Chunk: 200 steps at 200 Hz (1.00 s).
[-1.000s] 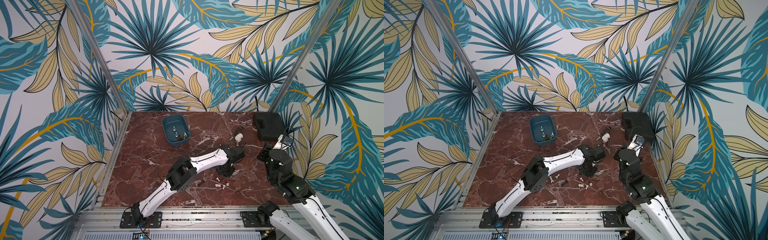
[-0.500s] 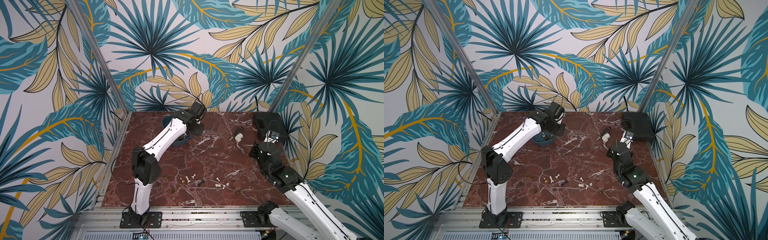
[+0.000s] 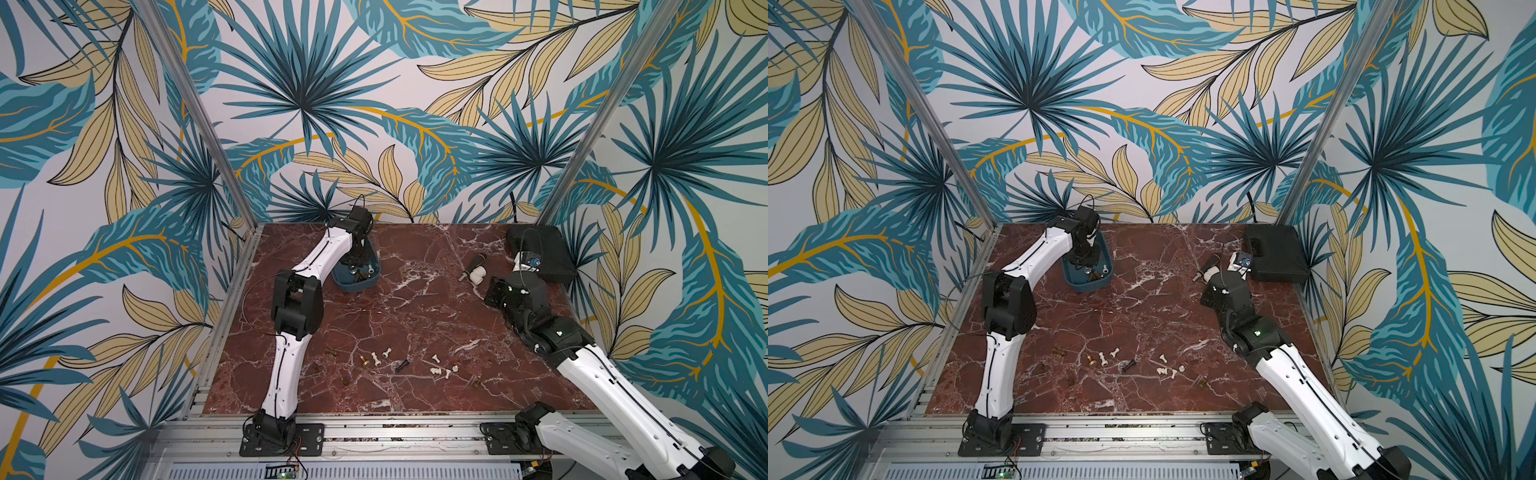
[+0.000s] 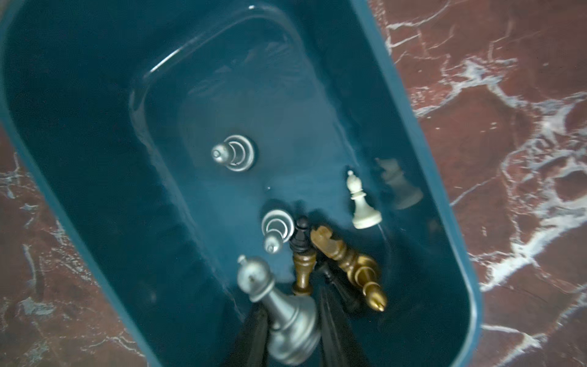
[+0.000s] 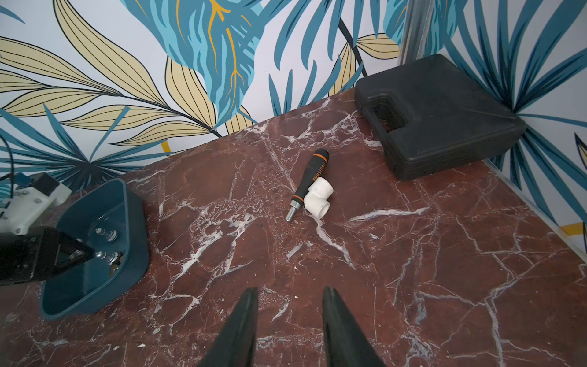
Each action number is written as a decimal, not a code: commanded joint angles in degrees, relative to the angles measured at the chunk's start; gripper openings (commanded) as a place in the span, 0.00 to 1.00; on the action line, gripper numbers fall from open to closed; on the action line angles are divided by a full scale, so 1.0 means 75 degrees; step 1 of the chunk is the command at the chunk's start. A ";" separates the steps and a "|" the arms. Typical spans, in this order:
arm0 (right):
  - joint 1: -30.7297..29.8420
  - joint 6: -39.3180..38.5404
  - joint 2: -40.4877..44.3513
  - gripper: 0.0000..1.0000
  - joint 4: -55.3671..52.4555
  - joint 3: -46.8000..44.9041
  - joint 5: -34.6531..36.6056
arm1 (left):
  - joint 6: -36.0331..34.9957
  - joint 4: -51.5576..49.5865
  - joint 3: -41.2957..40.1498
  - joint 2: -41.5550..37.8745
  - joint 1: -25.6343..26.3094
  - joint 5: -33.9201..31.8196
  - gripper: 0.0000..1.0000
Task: Put the chess pieces into the storage box
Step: Place the chess piece in the storage box.
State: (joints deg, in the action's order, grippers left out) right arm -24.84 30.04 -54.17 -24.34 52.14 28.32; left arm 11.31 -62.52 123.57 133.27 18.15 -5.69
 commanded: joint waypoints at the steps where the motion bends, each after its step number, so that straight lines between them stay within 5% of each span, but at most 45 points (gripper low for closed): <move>1: 0.0019 0.0131 -0.0031 0.38 -0.0100 0.0059 -0.0143 | -0.0176 0.0031 0.0438 0.0085 -0.0135 0.0256 0.20; 69: 0.0010 0.0196 0.0104 0.38 -0.0153 -0.0049 -0.0188 | 0.0073 0.0865 0.0610 0.0249 -0.0042 0.1140 0.24; 121: 0.0019 0.0162 0.0133 0.39 -0.0181 0.0018 -0.0238 | 0.0004 0.0830 0.1291 0.1114 0.0005 0.0897 0.29; 140: 0.0009 0.0143 0.0156 0.38 -0.0217 0.0050 -0.0266 | 0.0020 0.0686 0.1593 0.1283 0.0003 0.0819 0.37; 200: -0.0015 0.0042 -0.0195 0.38 -0.0821 0.0364 -0.1364 | 0.0283 0.0784 0.1621 0.0413 0.0047 0.1089 0.43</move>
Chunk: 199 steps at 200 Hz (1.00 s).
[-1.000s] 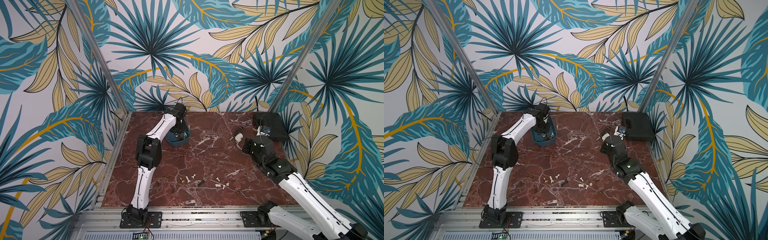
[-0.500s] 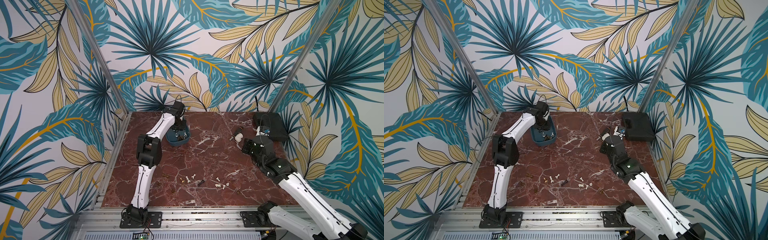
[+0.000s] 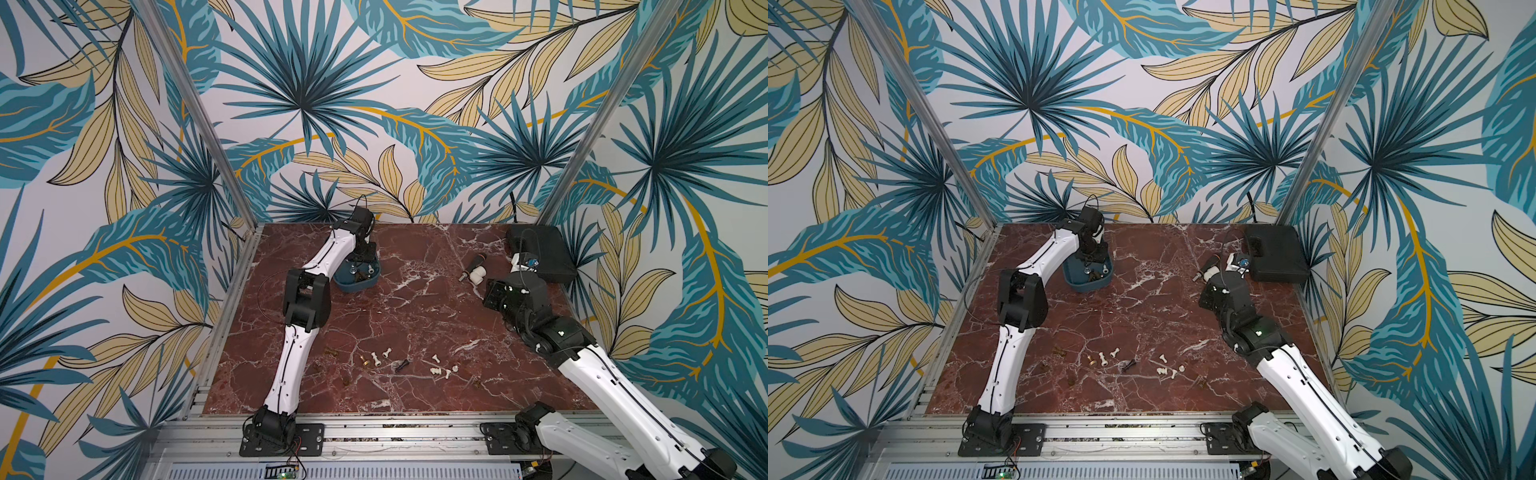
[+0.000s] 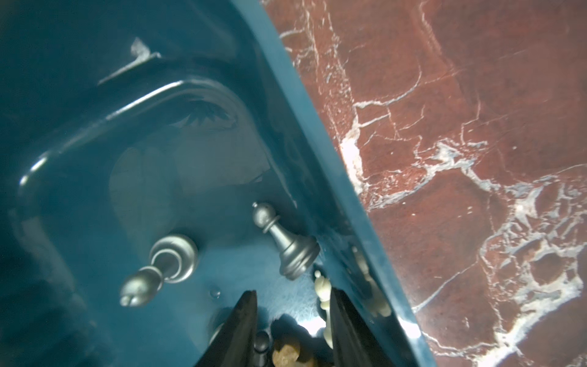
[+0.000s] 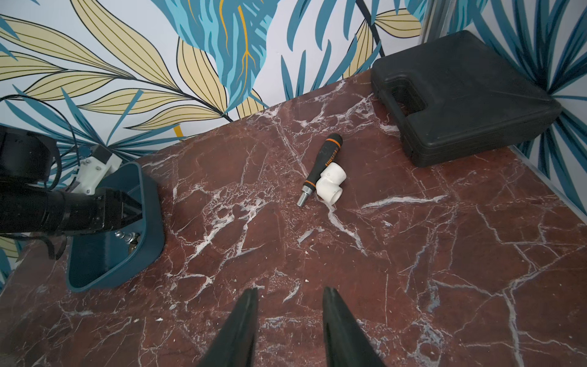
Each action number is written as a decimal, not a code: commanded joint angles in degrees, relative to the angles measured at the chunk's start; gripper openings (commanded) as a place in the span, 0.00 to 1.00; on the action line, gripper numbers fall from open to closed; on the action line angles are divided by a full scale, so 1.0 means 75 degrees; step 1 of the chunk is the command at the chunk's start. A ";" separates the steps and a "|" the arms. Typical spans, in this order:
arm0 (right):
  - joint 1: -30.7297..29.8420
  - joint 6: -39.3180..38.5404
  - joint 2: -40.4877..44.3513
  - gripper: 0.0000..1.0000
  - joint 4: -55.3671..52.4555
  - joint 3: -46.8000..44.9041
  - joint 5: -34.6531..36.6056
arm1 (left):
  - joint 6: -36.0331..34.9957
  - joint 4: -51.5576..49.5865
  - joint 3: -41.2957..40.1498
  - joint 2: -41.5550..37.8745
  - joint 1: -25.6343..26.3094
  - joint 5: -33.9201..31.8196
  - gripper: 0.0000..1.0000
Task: Put the chess pieces into the storage box
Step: Place the chess piece in the storage box, then pick up the chess piece at the center of the board.
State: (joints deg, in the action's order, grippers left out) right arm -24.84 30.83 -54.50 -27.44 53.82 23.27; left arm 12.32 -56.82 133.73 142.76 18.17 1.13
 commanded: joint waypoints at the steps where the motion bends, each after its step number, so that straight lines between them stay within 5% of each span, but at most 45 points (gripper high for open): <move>1: -0.0016 -0.0065 -0.0163 0.38 -0.0413 0.0138 -0.0731 | 0.0150 0.0020 0.0264 -0.0926 0.0047 0.0185 0.43; 44: -0.1037 -0.0554 -0.0966 0.38 -0.0378 0.0078 -0.2232 | 0.0138 0.0059 -0.0535 -0.2852 0.0073 0.0396 0.43; 118: -0.3488 -0.1617 -0.3768 0.35 0.0512 0.0657 -0.2999 | 0.0373 0.0790 -0.5783 -0.6926 -0.0778 -0.1101 0.43; 166: -0.4037 -0.1988 -0.5544 0.35 0.0374 0.1864 -0.3508 | 0.0235 0.1155 -0.7537 -0.8065 -0.1657 -0.0843 0.42; 199: -0.4409 -0.2038 -0.6413 0.36 -0.0151 0.2744 -0.3448 | 0.0104 0.1209 -0.7533 -0.8124 -0.1974 -0.1204 0.42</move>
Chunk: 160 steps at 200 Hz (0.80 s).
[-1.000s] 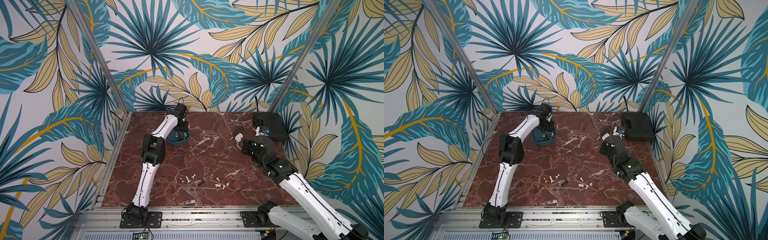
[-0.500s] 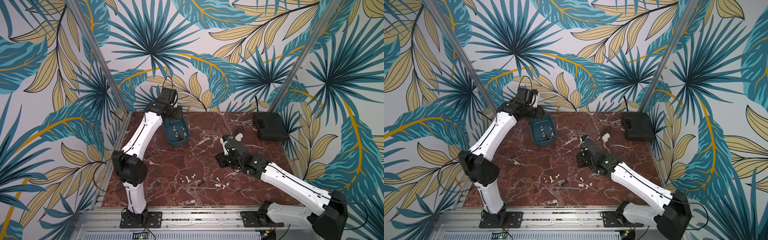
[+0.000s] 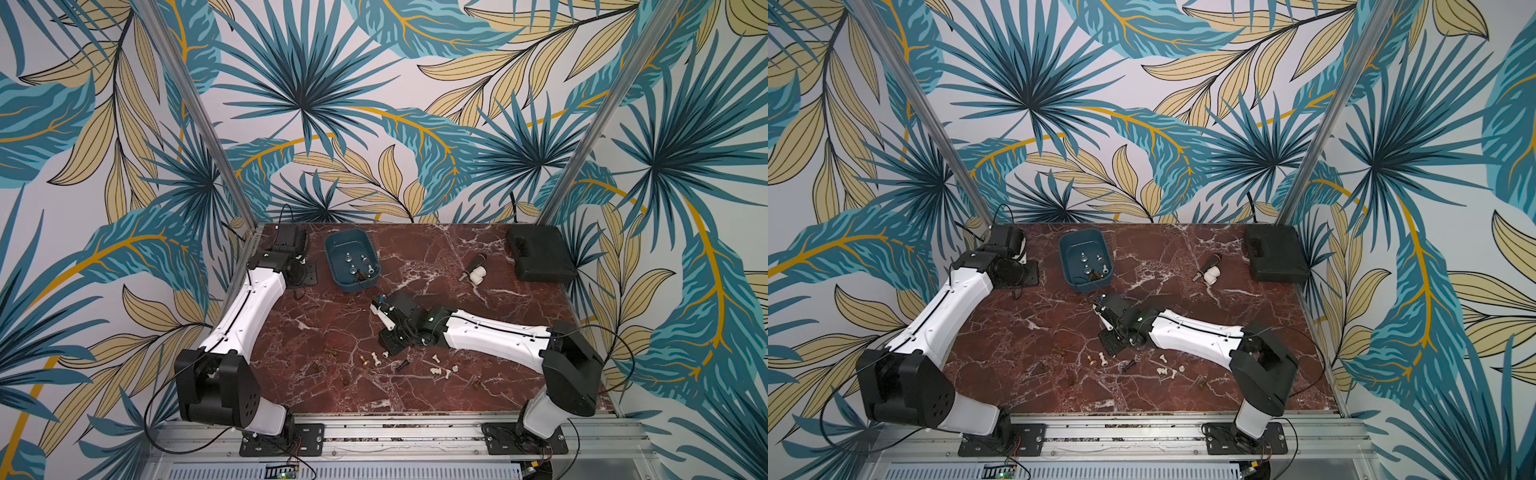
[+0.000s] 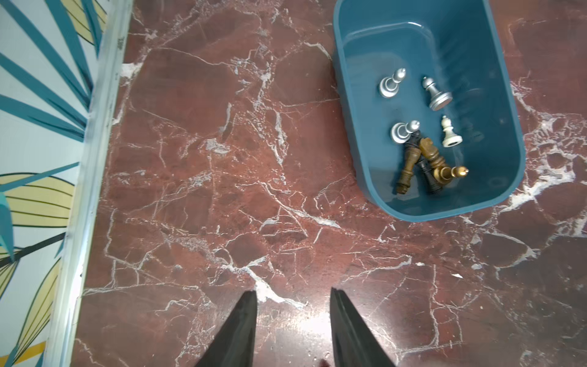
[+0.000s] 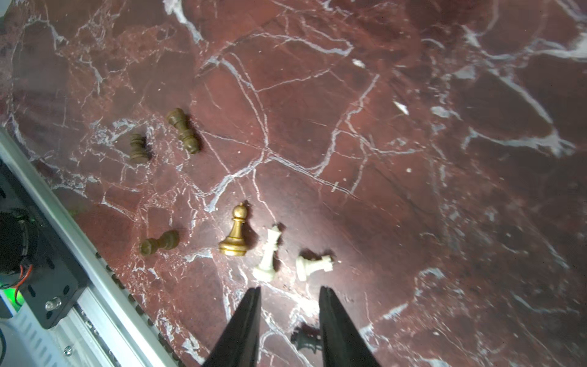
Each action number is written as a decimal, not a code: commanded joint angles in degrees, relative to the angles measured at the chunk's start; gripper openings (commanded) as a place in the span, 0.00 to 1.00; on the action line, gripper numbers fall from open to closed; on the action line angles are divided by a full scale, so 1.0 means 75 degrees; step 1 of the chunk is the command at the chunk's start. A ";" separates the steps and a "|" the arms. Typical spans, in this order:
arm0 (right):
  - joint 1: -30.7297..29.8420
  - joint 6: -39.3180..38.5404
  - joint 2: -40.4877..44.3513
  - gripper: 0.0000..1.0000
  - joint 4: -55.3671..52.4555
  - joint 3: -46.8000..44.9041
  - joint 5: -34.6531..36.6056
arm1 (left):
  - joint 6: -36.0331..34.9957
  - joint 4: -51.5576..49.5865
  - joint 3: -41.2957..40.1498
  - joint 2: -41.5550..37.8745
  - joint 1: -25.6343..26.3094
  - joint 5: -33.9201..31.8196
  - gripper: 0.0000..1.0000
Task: Put the chess pieces into the storage box
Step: Pick up the chess piece at the center of the board.
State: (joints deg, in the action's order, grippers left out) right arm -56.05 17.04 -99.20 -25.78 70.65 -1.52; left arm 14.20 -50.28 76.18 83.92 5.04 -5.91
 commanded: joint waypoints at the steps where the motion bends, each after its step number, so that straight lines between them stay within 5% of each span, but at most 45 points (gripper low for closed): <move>1: -0.0266 -0.0198 -0.0469 0.36 -0.0378 0.0509 -0.0152 | -0.0147 0.0328 0.0153 -0.0279 -0.0236 -0.0272 0.42; 63: -0.0749 0.0192 -0.1383 0.36 -0.0565 0.1100 -0.0103 | 0.0039 0.0407 0.0063 -0.0530 -0.1723 -0.0105 0.42; 160: -0.0814 0.0222 -0.2495 0.38 -0.1254 0.1901 -0.0067 | 0.0029 0.0584 -0.0080 -0.0582 -0.1823 0.0270 0.42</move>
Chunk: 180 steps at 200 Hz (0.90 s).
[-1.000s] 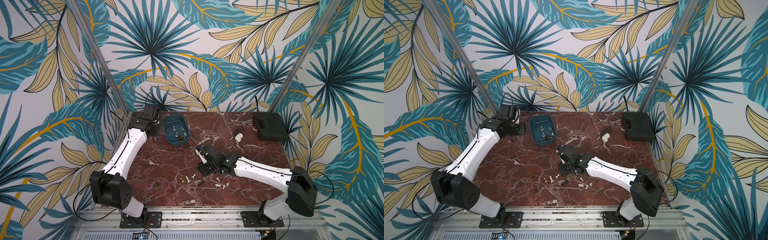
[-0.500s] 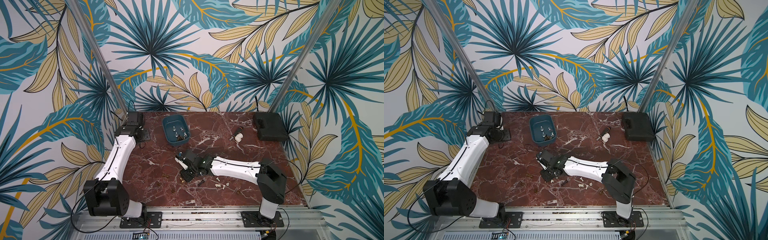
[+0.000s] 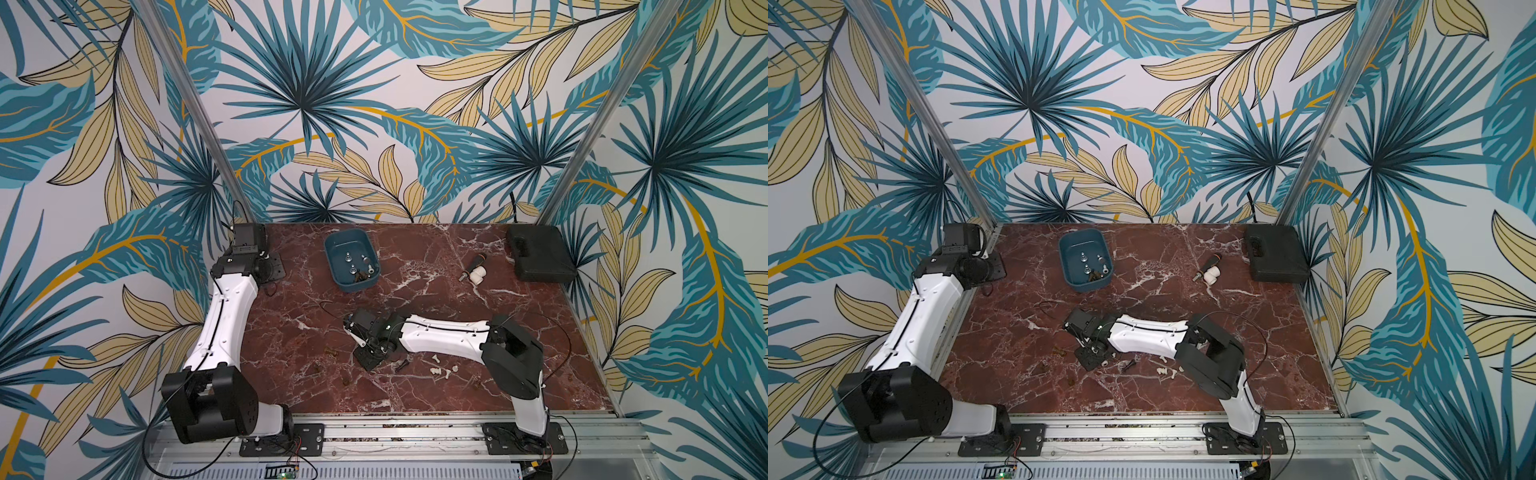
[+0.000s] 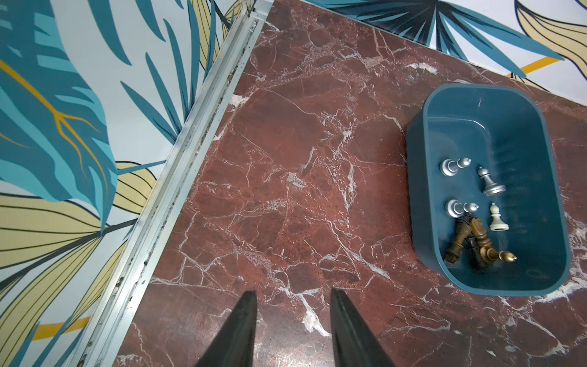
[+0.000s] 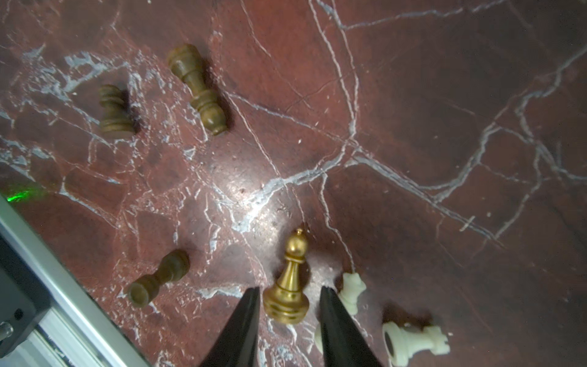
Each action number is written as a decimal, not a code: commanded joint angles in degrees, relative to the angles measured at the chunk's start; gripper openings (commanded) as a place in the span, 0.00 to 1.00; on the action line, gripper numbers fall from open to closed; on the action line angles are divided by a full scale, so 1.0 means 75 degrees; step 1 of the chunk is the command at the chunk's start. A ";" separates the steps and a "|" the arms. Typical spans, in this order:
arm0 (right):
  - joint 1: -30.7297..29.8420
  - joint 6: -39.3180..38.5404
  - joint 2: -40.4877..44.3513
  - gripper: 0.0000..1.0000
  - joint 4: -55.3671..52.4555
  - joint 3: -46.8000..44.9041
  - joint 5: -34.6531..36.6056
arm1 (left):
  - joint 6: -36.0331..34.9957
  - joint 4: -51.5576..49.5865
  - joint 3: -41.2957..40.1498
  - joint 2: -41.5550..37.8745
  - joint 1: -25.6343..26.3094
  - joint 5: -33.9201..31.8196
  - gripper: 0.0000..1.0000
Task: Put the chess pieces into the storage box
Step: Pick up the chess piece at the center of the board.
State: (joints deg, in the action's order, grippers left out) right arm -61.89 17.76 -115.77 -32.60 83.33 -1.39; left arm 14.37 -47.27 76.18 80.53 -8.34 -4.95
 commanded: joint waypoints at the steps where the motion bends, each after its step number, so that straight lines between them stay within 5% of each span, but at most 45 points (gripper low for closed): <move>1: -0.0035 0.0121 -0.0306 0.38 -0.0354 0.0222 -0.0084 | 0.0006 0.0183 -0.0085 -0.0125 -0.0044 0.0143 0.42; 95: -0.0031 0.0169 -0.1257 0.33 -0.1220 0.1019 0.0128 | 0.0014 0.0185 -0.0080 -0.0143 -0.0127 0.0168 0.42; 180: 0.0179 0.0175 -0.0371 0.17 -0.1285 0.1808 0.0371 | 0.0029 0.0295 -0.0178 -0.0386 -0.0144 0.0434 0.42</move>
State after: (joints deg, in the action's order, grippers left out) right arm -61.58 19.03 -122.78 -40.91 94.19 0.60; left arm 14.41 -46.59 75.94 80.34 -8.73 -2.11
